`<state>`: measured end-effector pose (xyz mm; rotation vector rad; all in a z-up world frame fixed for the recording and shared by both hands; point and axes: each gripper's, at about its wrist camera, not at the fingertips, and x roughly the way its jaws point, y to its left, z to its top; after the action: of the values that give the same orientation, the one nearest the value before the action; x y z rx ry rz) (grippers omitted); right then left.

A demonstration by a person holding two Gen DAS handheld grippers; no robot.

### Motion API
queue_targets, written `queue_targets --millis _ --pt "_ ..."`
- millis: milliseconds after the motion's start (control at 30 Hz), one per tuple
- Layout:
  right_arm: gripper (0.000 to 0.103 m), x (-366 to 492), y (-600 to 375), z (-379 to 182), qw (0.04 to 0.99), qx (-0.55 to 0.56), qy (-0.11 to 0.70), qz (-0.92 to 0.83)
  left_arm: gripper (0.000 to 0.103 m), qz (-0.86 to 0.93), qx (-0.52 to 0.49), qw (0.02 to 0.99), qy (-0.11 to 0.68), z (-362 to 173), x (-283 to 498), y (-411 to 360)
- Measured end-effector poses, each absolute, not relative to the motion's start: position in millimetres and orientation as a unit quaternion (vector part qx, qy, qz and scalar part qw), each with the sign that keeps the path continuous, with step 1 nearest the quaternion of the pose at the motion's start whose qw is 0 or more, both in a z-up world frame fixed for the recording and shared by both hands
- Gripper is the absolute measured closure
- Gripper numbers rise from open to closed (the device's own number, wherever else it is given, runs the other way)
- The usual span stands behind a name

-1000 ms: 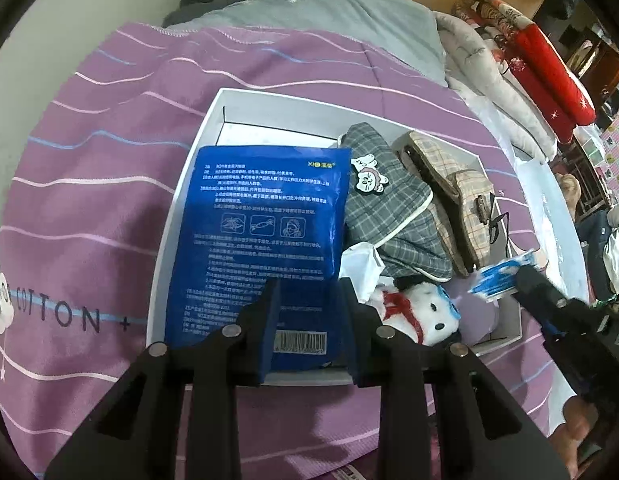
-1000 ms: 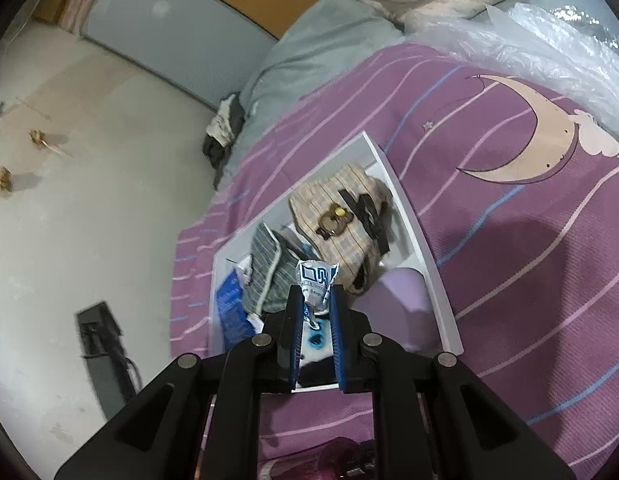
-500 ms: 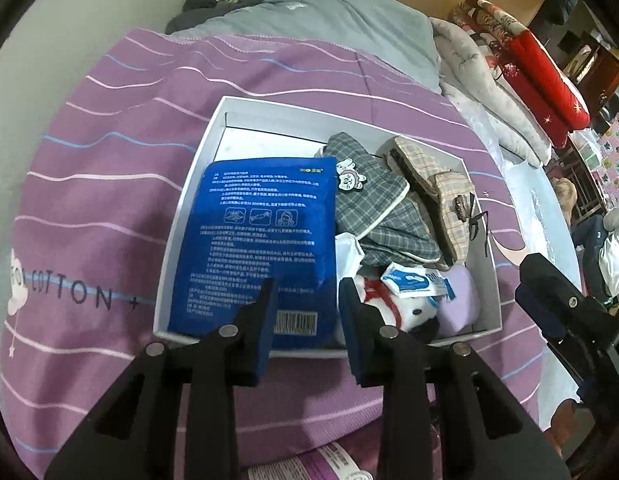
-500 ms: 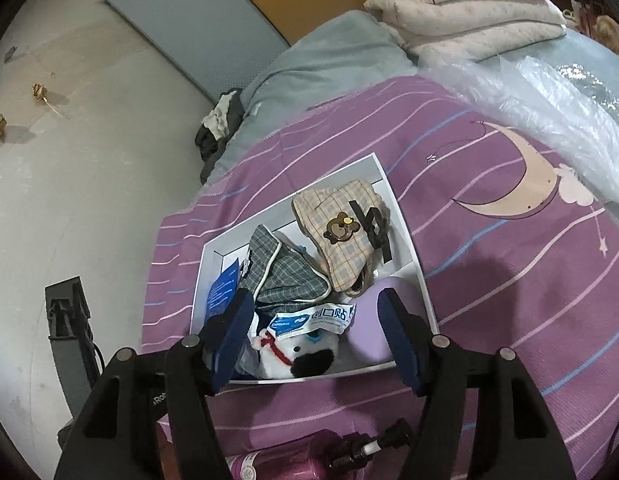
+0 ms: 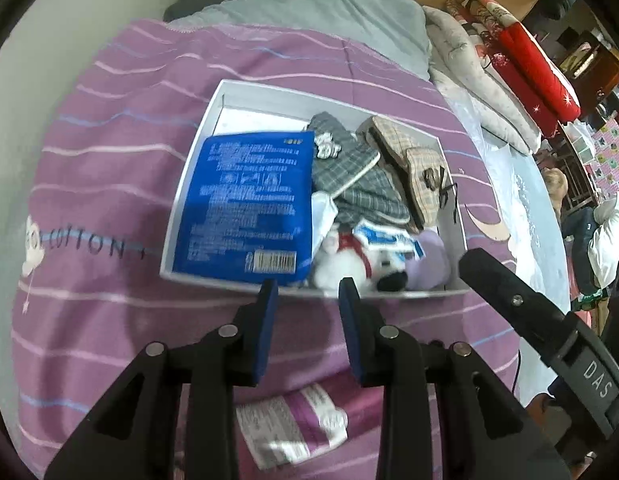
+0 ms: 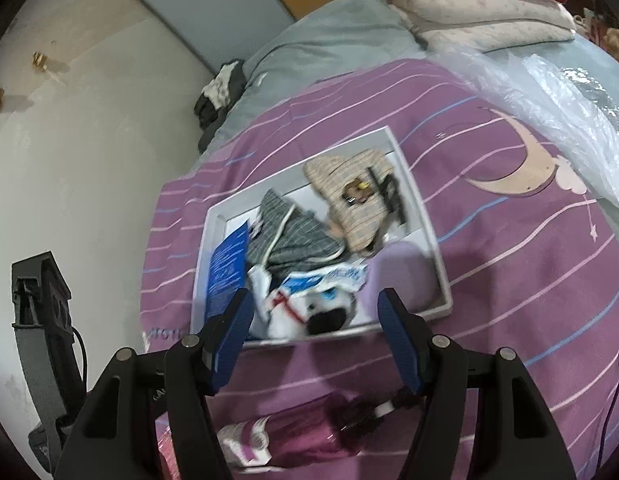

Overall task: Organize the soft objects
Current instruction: 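Place the blue packet in the box with the left tool while the right drops the tube in, then grasp the pink glitter sponge with the right tool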

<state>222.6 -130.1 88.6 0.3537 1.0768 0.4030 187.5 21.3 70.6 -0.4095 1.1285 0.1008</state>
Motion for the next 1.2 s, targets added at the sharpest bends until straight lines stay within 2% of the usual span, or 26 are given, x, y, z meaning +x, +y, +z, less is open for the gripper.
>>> queue_targets --millis 400,567,800,1200 --pt "0.038 203 -91 96 0.79 0.138 0.55 0.233 0.07 0.19 -0.183 0.813 0.519 107 120 67" --pt "0.038 196 -53 85 0.77 0.104 0.568 0.273 0.063 0.247 -0.18 0.806 0.507 123 92 99" --pt "0.038 168 5 73 0.732 0.022 0.593 0.334 0.063 0.233 -0.173 0.812 0.506 130 78 108" --pt "0.038 113 58 54 0.633 -0.024 0.639 0.436 0.063 0.253 -0.163 0.804 0.513 131 57 131"
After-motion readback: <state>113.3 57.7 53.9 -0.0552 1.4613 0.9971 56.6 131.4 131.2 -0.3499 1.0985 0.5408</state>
